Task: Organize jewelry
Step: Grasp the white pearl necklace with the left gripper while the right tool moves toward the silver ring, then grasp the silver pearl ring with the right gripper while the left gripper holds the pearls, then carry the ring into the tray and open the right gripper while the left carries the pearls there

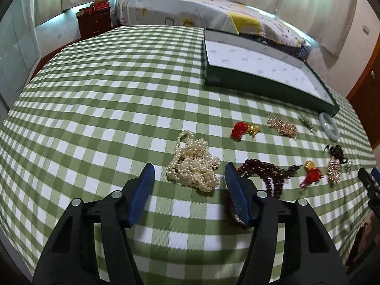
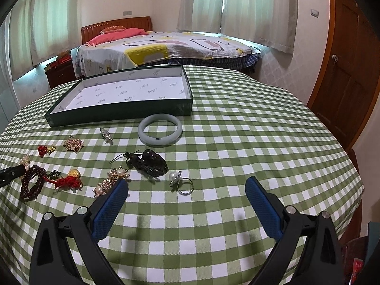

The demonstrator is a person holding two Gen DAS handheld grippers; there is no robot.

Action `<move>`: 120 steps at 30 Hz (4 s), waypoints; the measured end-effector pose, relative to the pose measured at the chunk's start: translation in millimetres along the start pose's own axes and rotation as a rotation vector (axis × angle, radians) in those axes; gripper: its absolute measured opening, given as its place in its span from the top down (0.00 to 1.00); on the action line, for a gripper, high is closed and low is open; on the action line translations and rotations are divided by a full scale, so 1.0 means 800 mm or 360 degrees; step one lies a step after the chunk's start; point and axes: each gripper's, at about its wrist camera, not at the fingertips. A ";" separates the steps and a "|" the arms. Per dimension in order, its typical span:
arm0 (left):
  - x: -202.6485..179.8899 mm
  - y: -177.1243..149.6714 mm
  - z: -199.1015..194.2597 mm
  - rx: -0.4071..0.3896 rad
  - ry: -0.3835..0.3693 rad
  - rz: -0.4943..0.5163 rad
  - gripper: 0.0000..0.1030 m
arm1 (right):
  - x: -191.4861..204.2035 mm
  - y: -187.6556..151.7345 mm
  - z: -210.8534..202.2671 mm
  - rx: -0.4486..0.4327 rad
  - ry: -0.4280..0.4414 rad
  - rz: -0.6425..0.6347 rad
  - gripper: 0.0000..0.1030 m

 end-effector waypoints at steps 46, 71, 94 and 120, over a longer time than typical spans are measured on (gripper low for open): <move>0.009 0.004 -0.010 -0.0124 0.0048 0.0087 0.77 | -0.006 -0.002 0.050 0.0100 0.0180 -0.0002 0.60; -0.003 0.001 -0.036 -0.0196 0.0008 0.0107 0.77 | 0.000 0.004 0.021 0.0013 0.0222 -0.0033 0.73; -0.058 0.056 -0.055 -0.0293 -0.0154 0.0148 0.78 | 0.003 0.075 0.008 -0.0140 0.0293 -0.0041 0.73; -0.161 0.151 0.120 -0.0065 -0.0197 0.0227 0.78 | 0.005 0.165 0.168 0.0036 0.0330 -0.0164 0.73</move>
Point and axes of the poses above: each gripper's, at about its wrist camera, not at the fingertips, and z roughly the way its jaws point, x to its left, y to its top, and after that the axes turned 12 degrees about -z, right-handed
